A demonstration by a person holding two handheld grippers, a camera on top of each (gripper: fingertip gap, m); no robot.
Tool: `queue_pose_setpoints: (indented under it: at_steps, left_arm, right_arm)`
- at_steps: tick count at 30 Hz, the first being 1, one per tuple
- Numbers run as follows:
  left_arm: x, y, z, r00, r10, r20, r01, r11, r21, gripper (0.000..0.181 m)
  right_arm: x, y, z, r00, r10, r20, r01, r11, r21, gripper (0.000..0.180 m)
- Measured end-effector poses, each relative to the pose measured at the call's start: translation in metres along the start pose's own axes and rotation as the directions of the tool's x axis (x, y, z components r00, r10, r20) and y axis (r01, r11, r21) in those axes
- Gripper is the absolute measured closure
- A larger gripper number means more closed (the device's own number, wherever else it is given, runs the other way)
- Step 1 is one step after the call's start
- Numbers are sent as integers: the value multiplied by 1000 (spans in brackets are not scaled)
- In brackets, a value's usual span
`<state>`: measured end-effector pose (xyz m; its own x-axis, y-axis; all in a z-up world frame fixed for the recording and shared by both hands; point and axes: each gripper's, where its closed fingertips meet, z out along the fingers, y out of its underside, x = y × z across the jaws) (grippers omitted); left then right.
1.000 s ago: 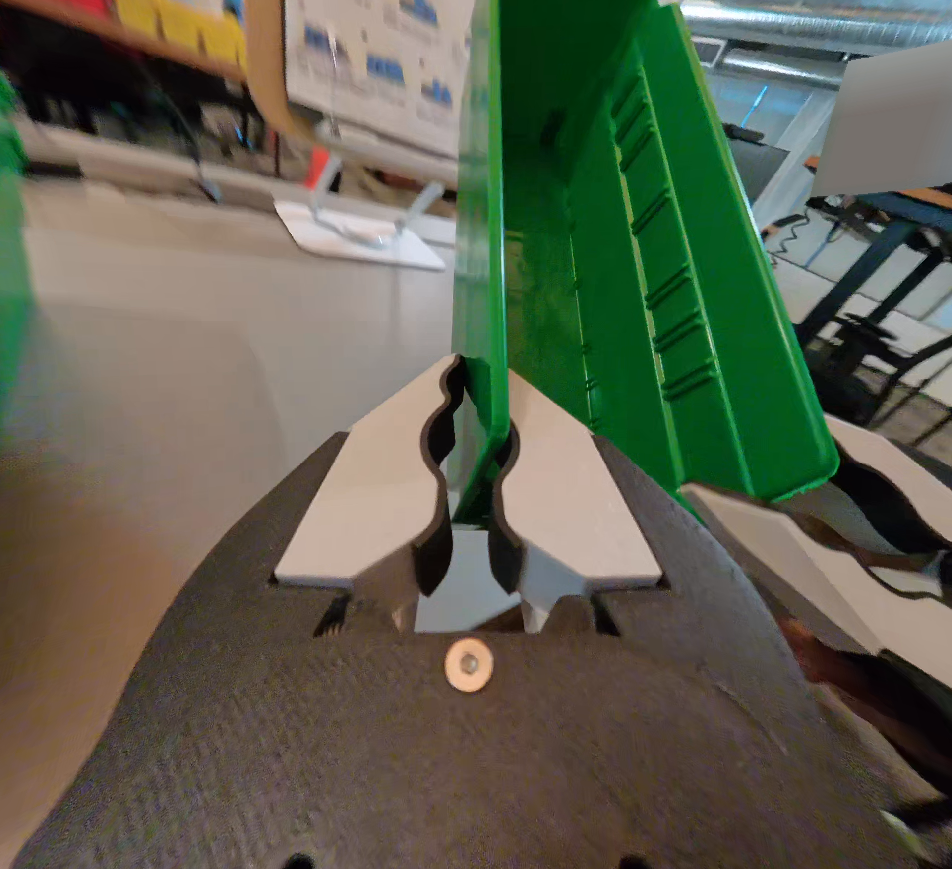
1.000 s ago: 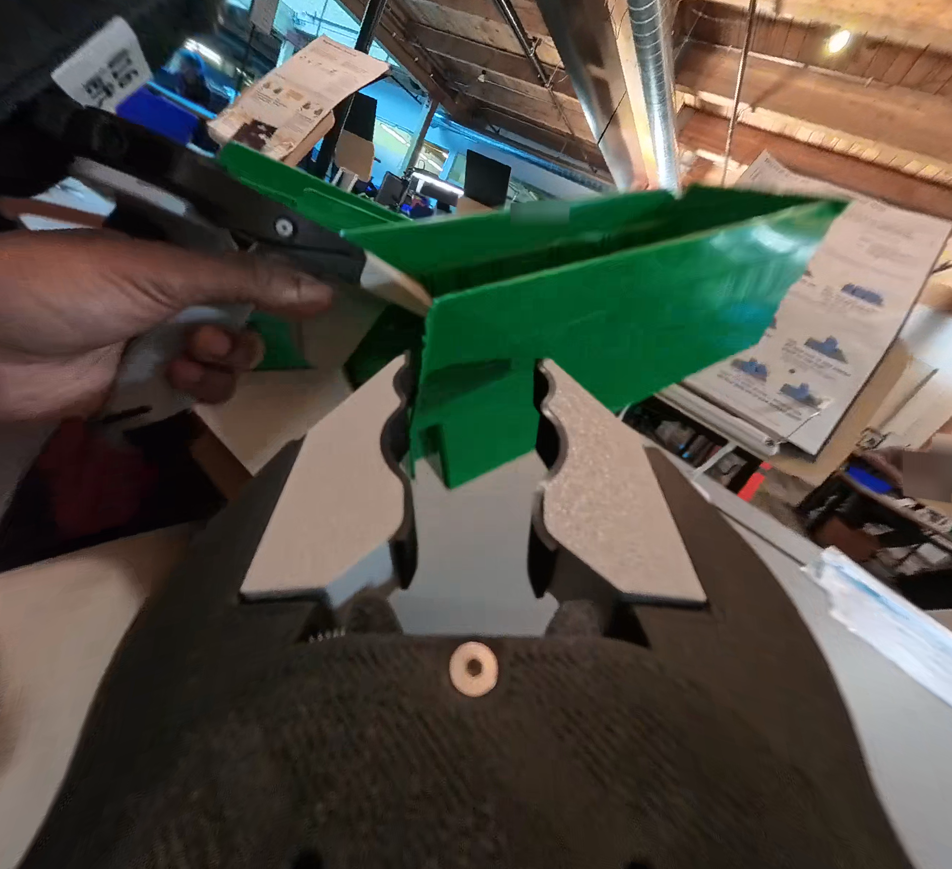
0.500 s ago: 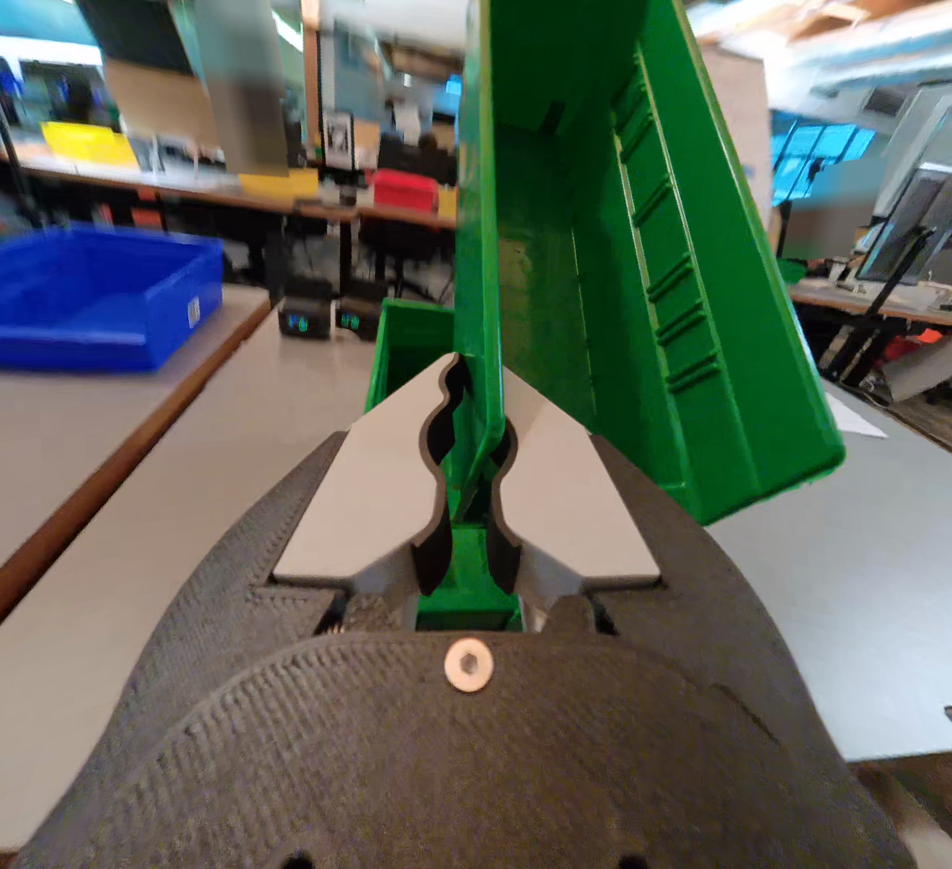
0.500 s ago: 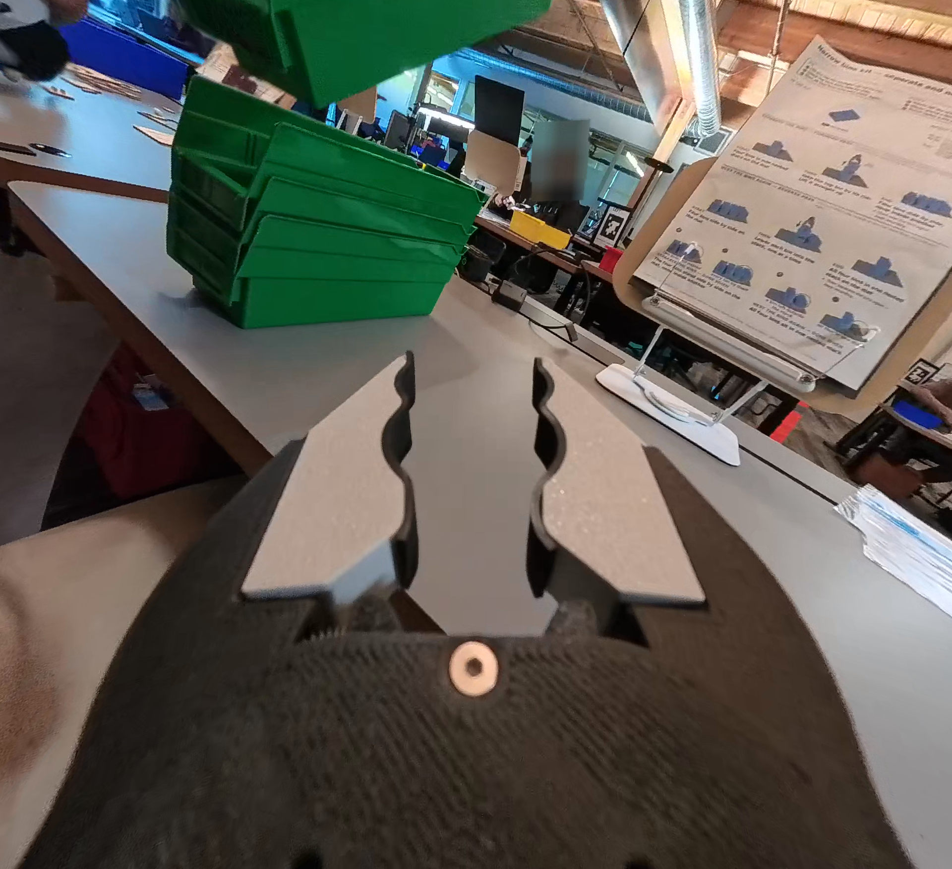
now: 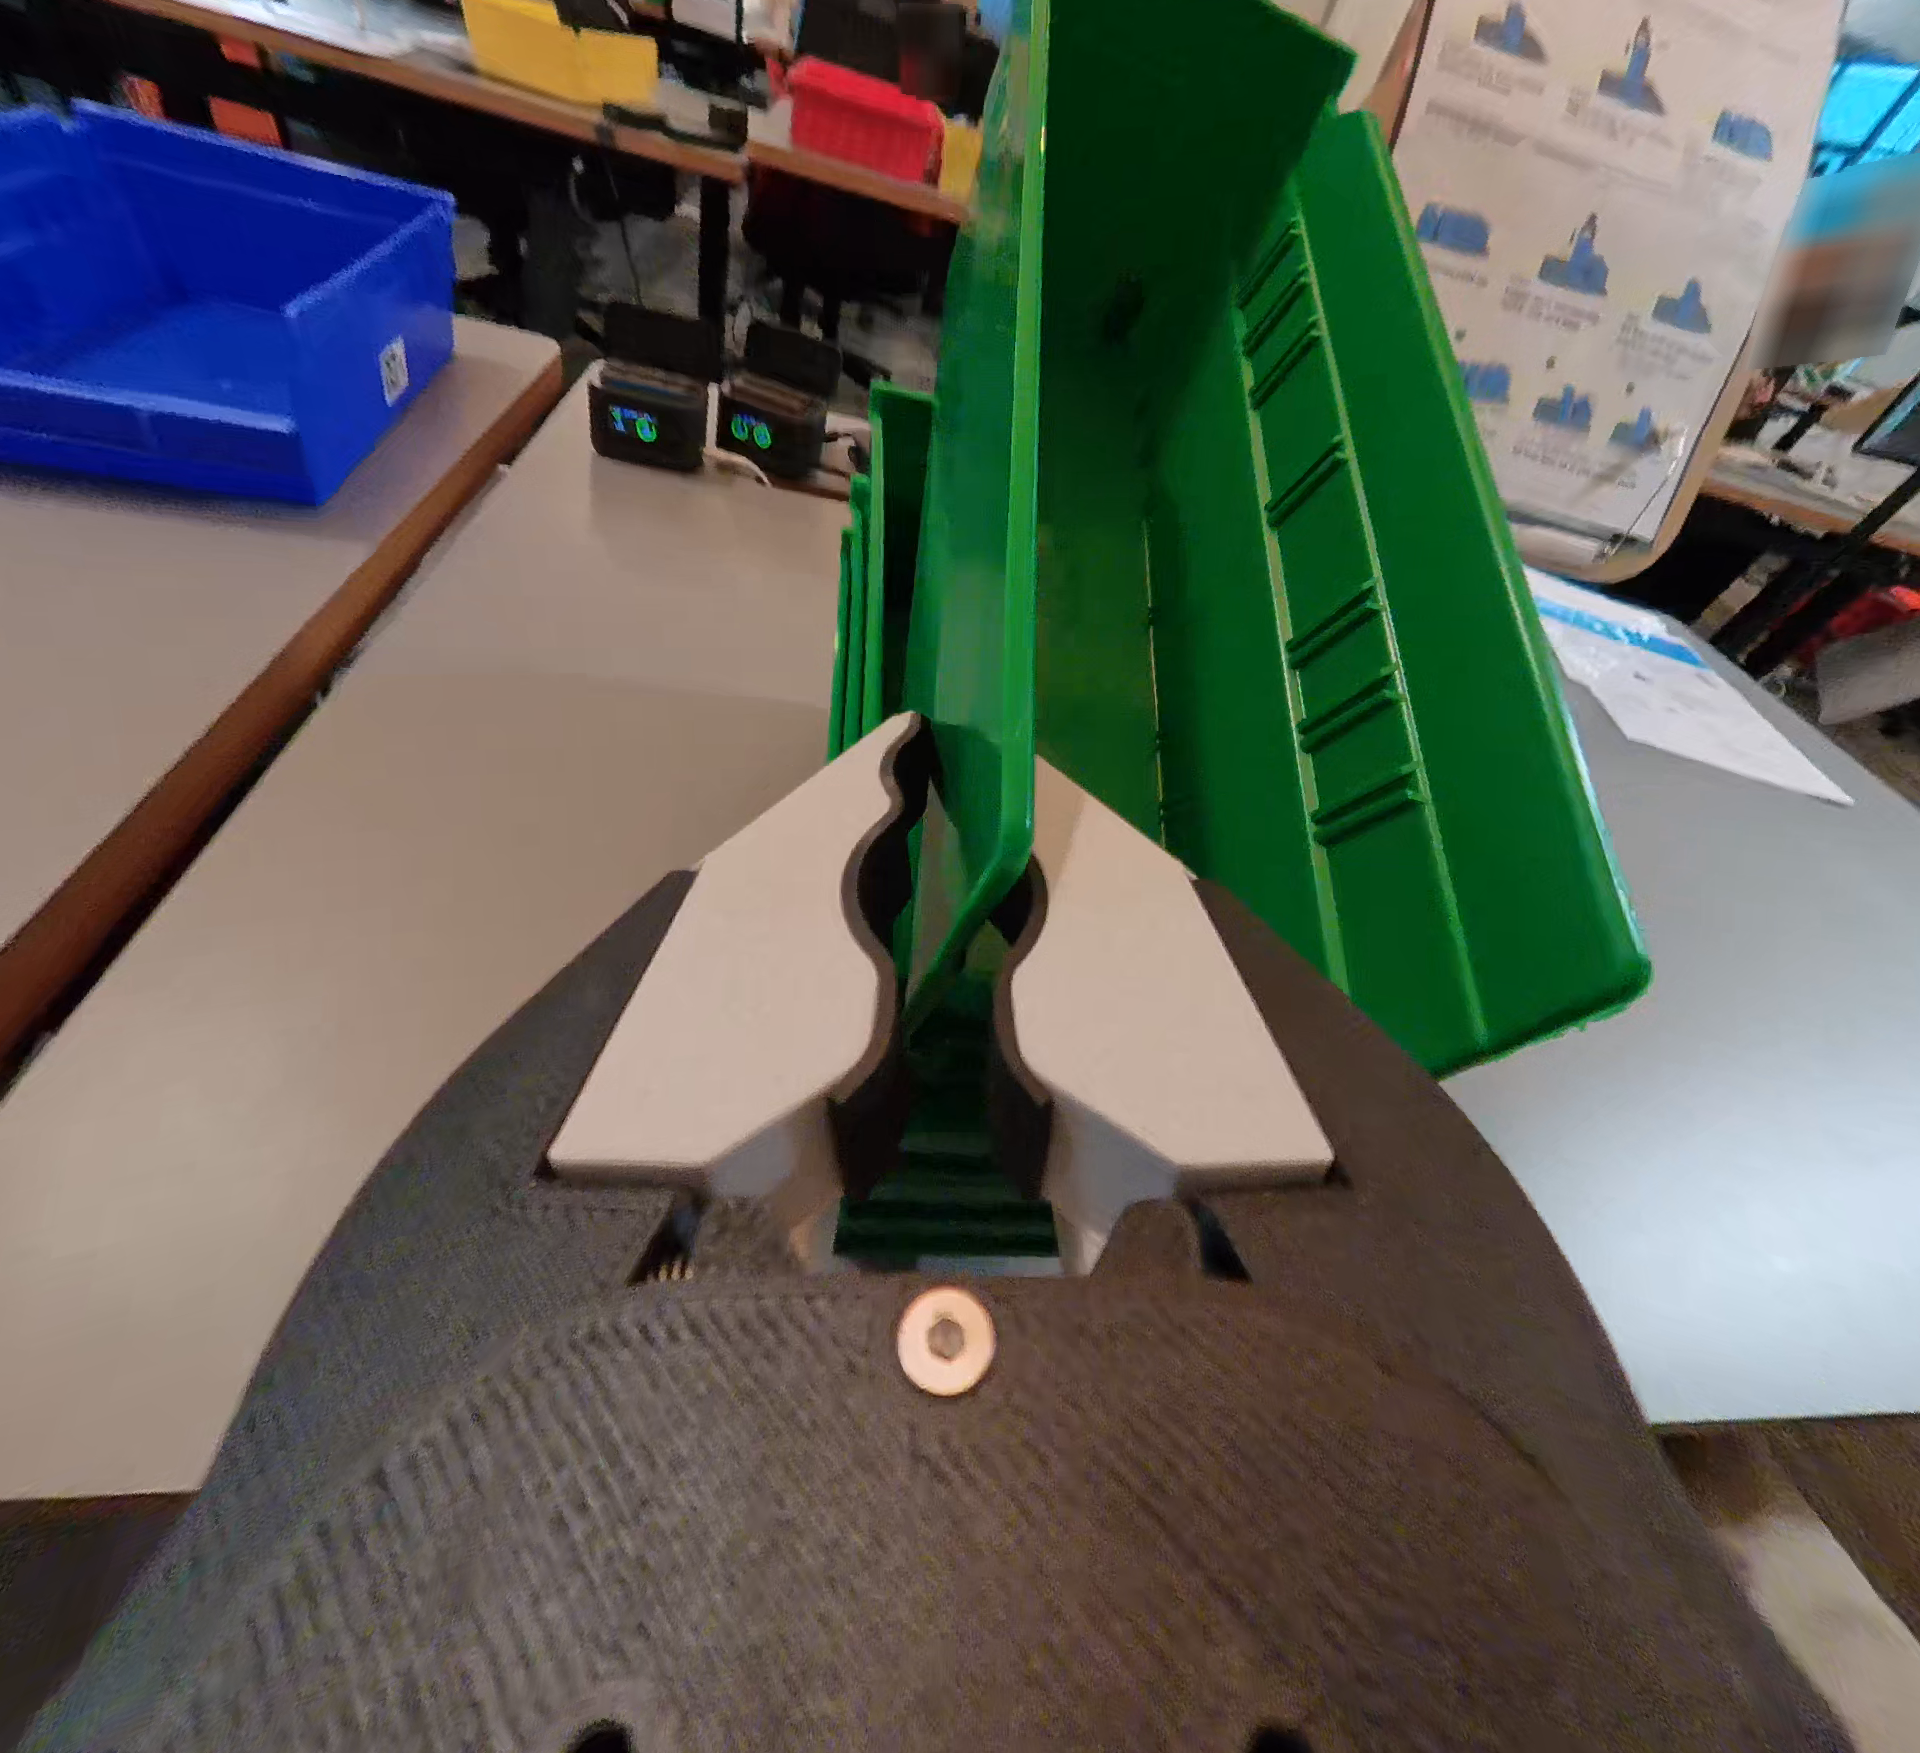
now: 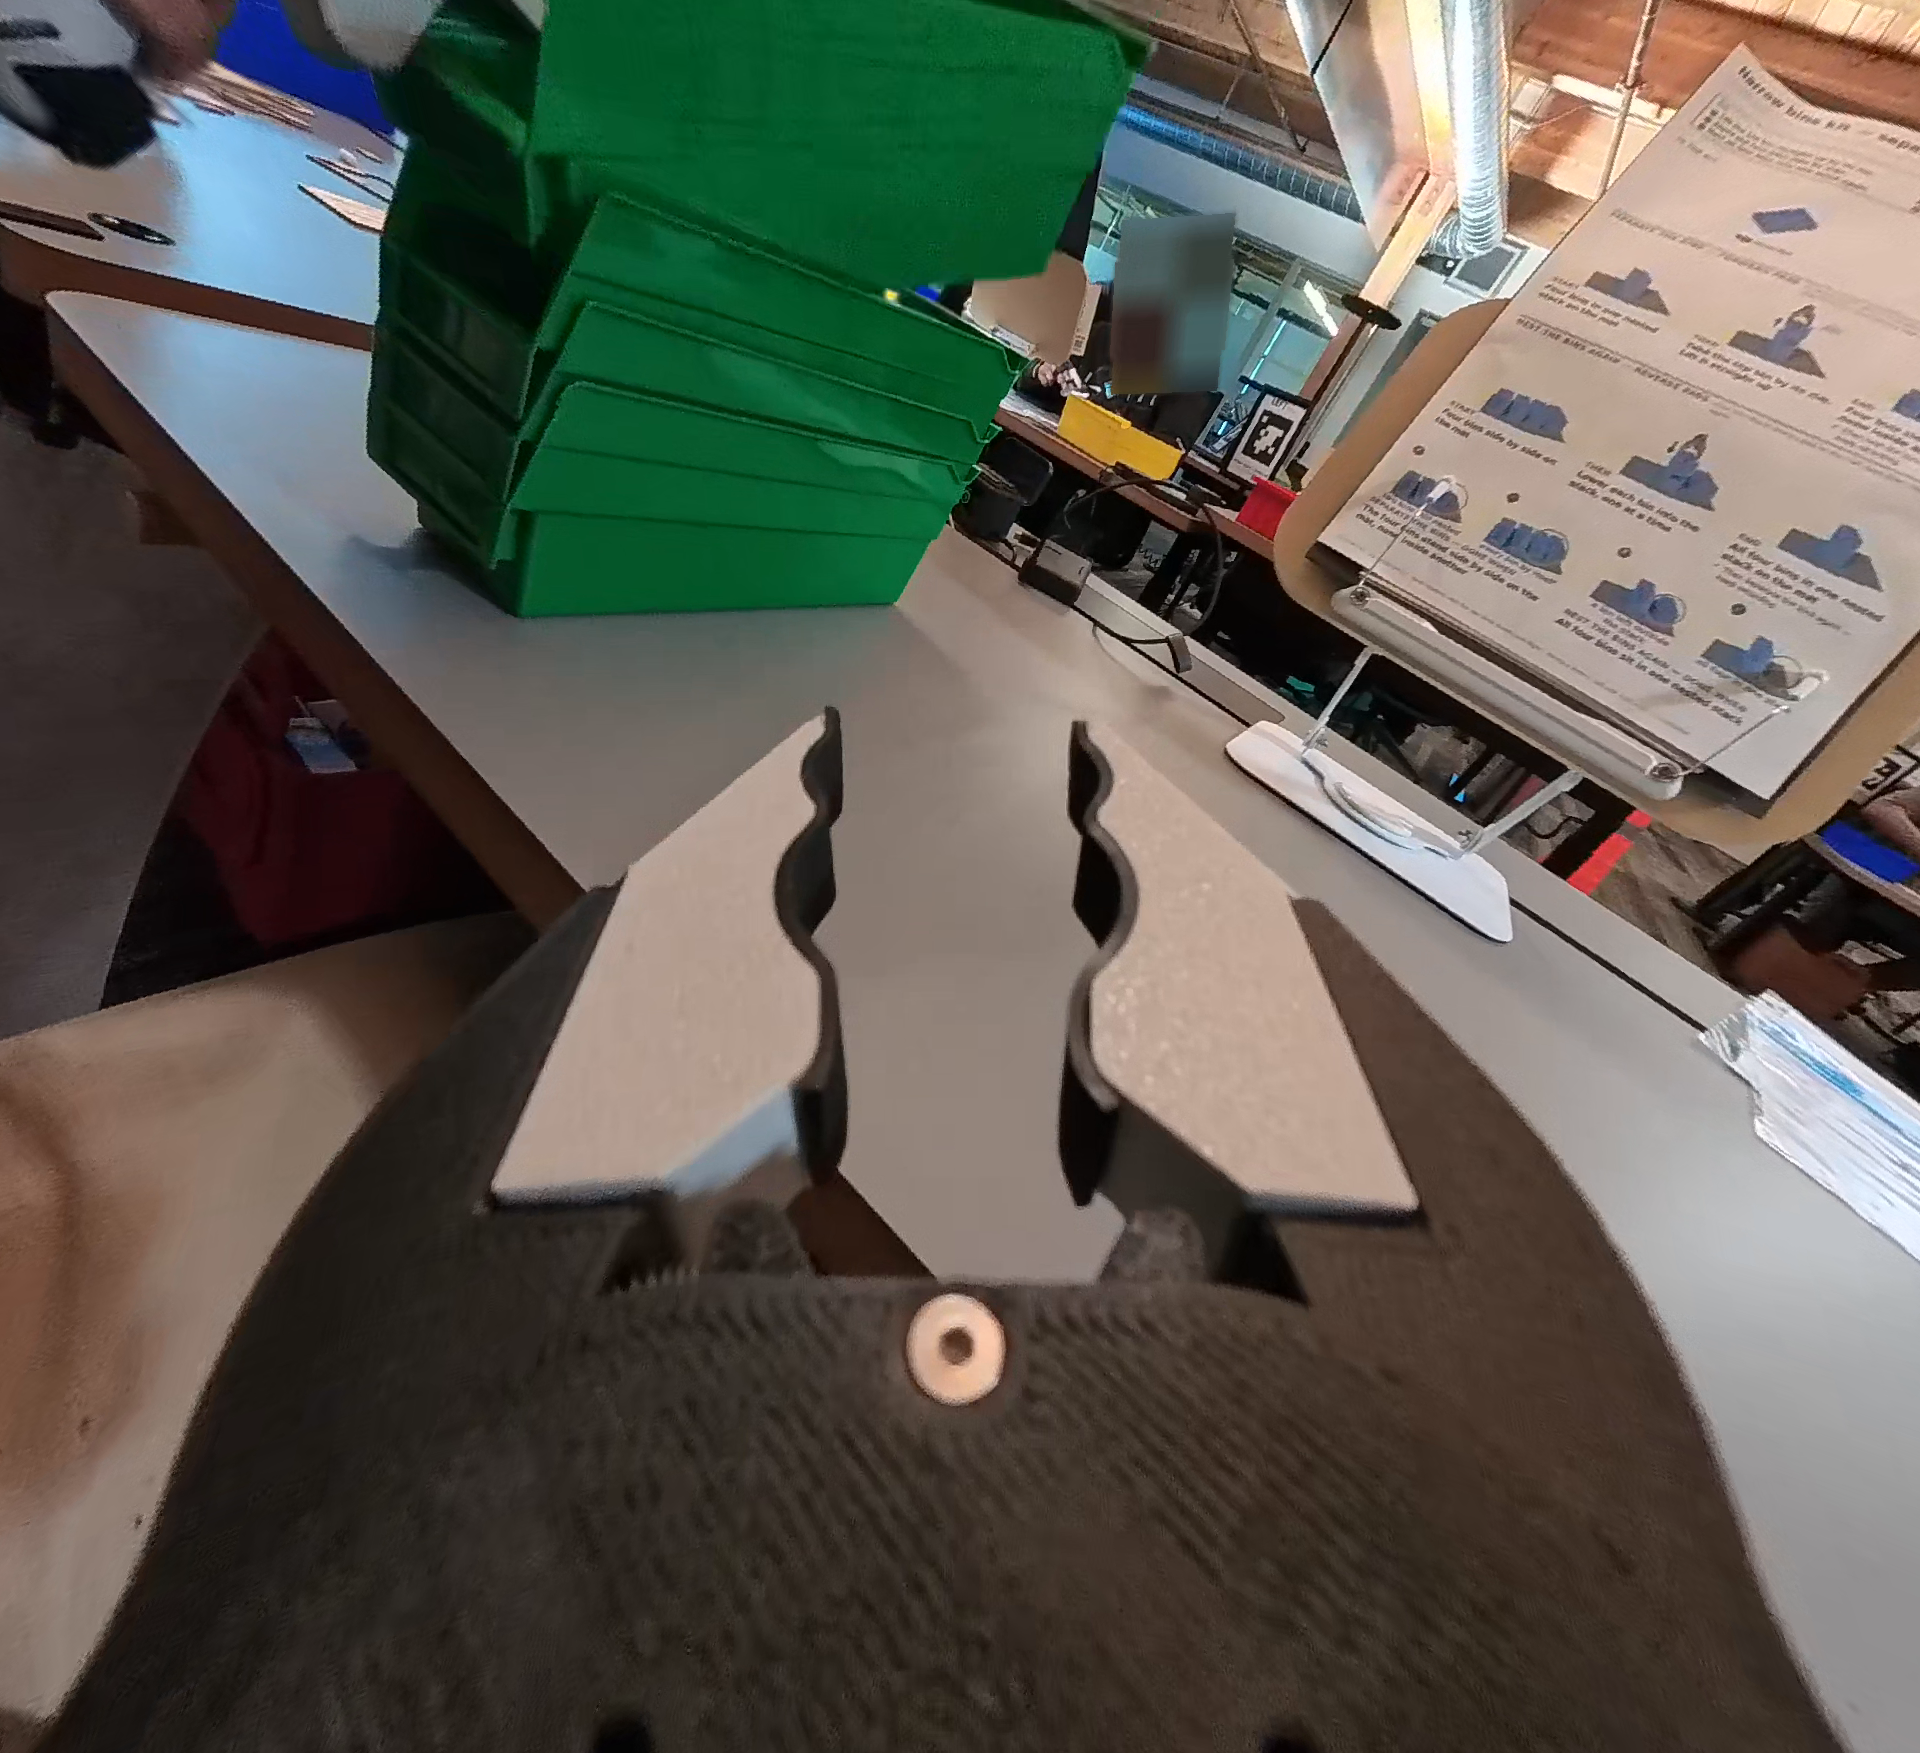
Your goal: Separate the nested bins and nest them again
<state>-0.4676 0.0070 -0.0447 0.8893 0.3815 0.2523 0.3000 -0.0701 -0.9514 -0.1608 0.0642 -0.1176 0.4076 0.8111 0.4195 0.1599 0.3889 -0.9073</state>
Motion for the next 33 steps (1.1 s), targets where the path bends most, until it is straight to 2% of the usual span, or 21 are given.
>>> queue_pose_setpoints:
  at_steps: [1, 5, 6, 7, 14, 17, 29, 33]
  left_arm:
    - [1, 6, 3, 1000, -2, 2, 3, 1000, -17, 178]
    - [-6, 2, 4, 998, -54, 25, 52, 997, 61, 178]
    - [-7, -3, 1, 998, -65, 14, 63, 994, 89, 167]
    - [-8, -7, -2, 997, -75, 4, 74, 991, 111, 164]
    - [-5, 9, 6, 999, -39, 10, 38, 998, 58, 176]
    - [-6, 8, 5, 999, -29, 15, 27, 996, 90, 181]
    - [2, 6, 0, 995, -101, -23, 103, 959, 263, 180]
    - [5, 0, -3, 996, -81, -47, 92, 941, 325, 179]
  right_arm:
    - [0, 0, 0, 1000, 1, 2, -1, 1000, -1, 137]
    - [-1, 0, 0, 1000, -3, 7, 3, 1000, -1, 138]
    - [-1, 0, 0, 1000, -5, 8, 5, 1000, -1, 138]
    - [-1, 0, 0, 1000, -5, 9, 5, 1000, -1, 138]
    - [-1, 3, 1, 1000, -7, 15, 7, 1000, -9, 139]
    - [-2, 3, 1, 1000, -11, 19, 11, 1000, -12, 139]
    - [-3, 5, 2, 999, -22, 23, 22, 1000, -19, 139]
    - [-2, 6, 2, 1000, -21, 22, 21, 1000, -21, 139]
